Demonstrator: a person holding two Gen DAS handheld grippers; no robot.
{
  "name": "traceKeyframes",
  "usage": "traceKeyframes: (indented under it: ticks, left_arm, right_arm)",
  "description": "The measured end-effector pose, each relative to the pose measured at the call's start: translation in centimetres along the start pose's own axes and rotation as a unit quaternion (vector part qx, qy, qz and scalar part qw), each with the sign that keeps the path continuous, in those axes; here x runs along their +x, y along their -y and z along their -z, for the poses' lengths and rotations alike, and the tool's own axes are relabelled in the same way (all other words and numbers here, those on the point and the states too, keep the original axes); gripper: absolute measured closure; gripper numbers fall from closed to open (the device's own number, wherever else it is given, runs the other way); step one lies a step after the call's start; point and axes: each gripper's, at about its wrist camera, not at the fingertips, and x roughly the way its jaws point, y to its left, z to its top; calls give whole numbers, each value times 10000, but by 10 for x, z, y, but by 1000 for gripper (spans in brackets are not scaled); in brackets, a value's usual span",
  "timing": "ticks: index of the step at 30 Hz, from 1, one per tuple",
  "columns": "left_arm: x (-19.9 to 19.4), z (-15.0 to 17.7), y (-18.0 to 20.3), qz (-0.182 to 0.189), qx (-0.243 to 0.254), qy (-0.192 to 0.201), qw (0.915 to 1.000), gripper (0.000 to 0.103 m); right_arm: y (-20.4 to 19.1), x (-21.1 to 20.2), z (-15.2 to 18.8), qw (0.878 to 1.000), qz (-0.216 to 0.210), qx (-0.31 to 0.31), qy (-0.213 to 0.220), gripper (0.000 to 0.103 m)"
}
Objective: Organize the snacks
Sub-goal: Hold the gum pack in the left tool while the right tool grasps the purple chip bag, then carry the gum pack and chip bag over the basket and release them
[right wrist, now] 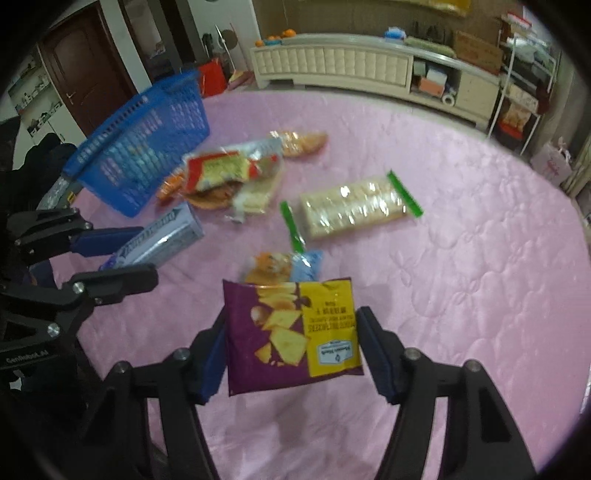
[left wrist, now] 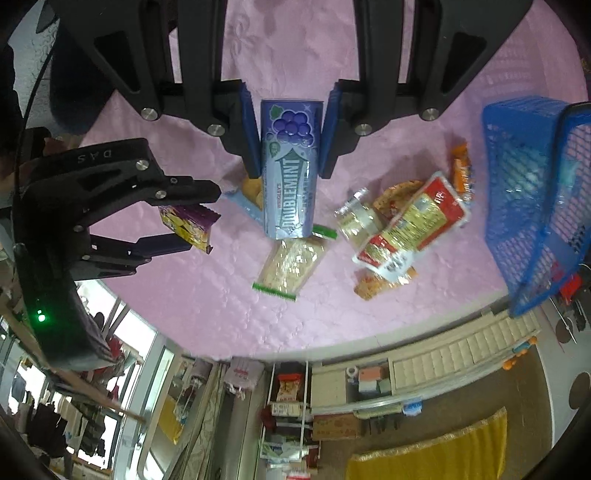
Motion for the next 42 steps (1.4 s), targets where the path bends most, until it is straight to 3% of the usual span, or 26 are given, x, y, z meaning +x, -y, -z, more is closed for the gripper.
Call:
traceKeyframes:
  ticks: [10,21,30,42]
  left_arm:
    - [-93,13,-25,-130,-153,569,9982,74]
    - [-162,28,-93,-717,-322,966,9922,74]
    - [-181,38,-150,-1055,-573,983,9879,74]
    - [-167,34,-212,-1330,-833,705,9851,74]
  right_arm:
    - [-73,-68,-16,9973,307,-295,604,34]
    - [-154,-72,-61,9937,102,-499,999,34]
    - [-204,-47,-96,9926,-176,-710,966,34]
    - [-233,4,-140,9929,-257,-1013,571,34]
